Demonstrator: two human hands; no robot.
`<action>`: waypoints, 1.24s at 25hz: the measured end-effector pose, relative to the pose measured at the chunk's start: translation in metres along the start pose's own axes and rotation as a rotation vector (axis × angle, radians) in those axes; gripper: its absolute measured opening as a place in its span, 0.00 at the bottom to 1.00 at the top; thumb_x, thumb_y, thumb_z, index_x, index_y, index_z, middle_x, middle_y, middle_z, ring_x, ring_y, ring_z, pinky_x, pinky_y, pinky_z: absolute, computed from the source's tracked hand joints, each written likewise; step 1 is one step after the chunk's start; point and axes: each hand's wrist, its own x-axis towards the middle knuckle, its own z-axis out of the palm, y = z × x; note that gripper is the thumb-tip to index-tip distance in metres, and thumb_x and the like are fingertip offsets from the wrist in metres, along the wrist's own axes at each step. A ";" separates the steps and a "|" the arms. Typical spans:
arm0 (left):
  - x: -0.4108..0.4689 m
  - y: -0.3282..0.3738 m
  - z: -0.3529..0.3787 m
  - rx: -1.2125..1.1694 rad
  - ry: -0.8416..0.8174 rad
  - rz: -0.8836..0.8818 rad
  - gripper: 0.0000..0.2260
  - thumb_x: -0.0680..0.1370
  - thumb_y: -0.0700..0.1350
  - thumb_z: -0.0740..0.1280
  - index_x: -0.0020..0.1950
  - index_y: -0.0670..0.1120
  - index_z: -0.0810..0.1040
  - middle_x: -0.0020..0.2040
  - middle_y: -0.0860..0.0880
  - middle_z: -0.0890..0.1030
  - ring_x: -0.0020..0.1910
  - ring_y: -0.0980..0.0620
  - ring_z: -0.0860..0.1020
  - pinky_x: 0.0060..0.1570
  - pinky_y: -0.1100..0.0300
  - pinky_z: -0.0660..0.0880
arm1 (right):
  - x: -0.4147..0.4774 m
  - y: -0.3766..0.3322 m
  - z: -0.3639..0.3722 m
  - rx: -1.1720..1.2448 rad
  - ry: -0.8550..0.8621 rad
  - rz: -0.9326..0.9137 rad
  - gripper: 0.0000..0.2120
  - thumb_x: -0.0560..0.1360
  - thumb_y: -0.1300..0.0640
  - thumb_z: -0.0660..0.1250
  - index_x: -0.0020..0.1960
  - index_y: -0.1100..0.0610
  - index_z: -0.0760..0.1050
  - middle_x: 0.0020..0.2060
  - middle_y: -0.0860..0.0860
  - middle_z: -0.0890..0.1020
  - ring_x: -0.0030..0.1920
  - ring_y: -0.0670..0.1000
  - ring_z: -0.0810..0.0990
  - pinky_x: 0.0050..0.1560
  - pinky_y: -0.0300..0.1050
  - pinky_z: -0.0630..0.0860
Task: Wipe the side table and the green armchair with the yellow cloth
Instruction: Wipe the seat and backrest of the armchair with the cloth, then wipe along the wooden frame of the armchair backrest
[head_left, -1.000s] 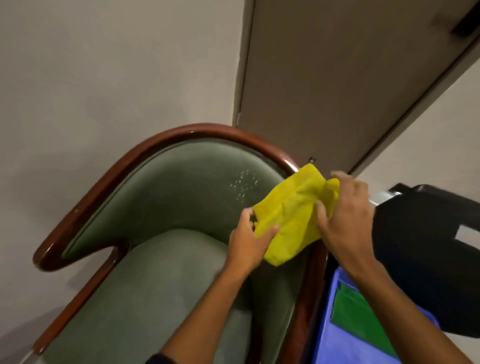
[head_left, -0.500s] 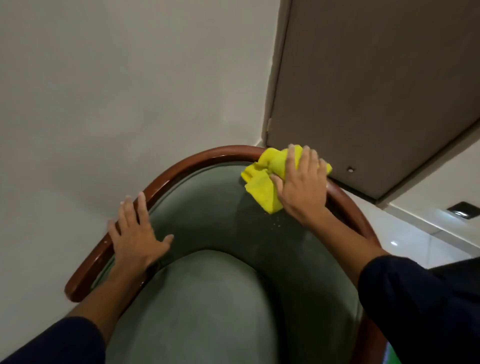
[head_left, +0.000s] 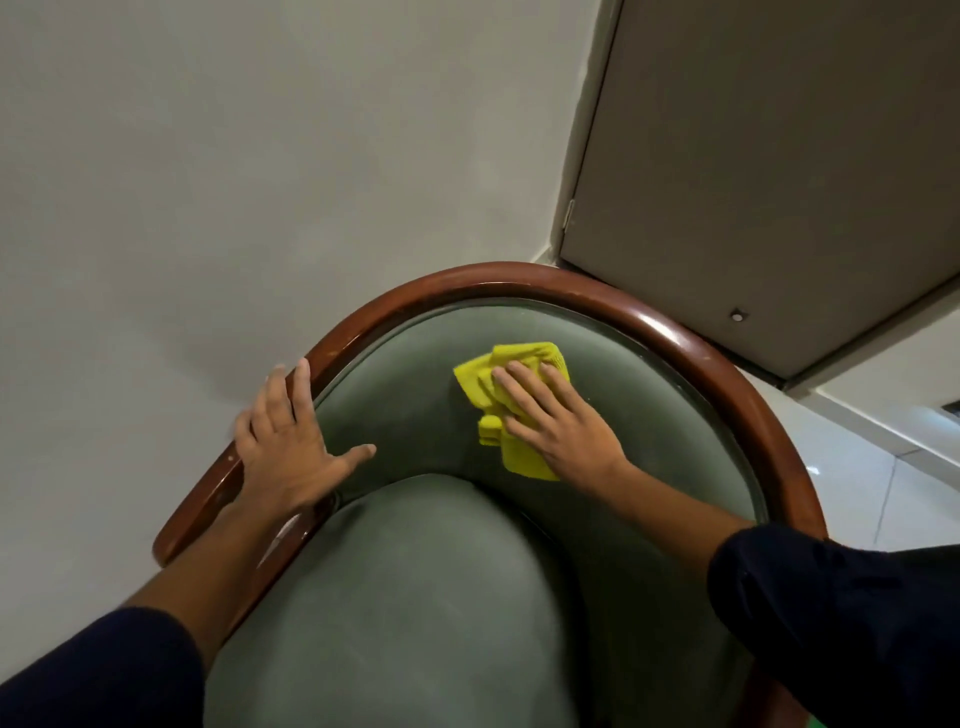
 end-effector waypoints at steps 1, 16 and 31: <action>-0.001 0.000 0.000 -0.008 -0.003 -0.004 0.53 0.62 0.74 0.61 0.77 0.48 0.44 0.78 0.38 0.54 0.76 0.35 0.56 0.70 0.34 0.58 | -0.018 0.001 -0.005 0.009 -0.053 0.037 0.22 0.77 0.55 0.63 0.70 0.51 0.67 0.79 0.59 0.50 0.79 0.62 0.47 0.78 0.62 0.48; -0.237 0.062 -0.051 -0.449 -1.126 -0.272 0.31 0.77 0.68 0.53 0.52 0.43 0.81 0.52 0.41 0.83 0.55 0.45 0.81 0.47 0.59 0.75 | -0.200 -0.132 -0.147 1.008 -0.867 0.332 0.22 0.78 0.45 0.58 0.57 0.63 0.77 0.58 0.63 0.81 0.61 0.61 0.78 0.71 0.56 0.63; -0.389 0.144 -0.177 -1.343 -0.773 -0.076 0.14 0.68 0.42 0.75 0.53 0.47 0.81 0.42 0.52 0.86 0.41 0.54 0.84 0.41 0.60 0.81 | -0.340 -0.213 -0.229 2.854 0.155 1.336 0.35 0.67 0.30 0.62 0.61 0.55 0.80 0.55 0.58 0.85 0.55 0.62 0.83 0.51 0.59 0.80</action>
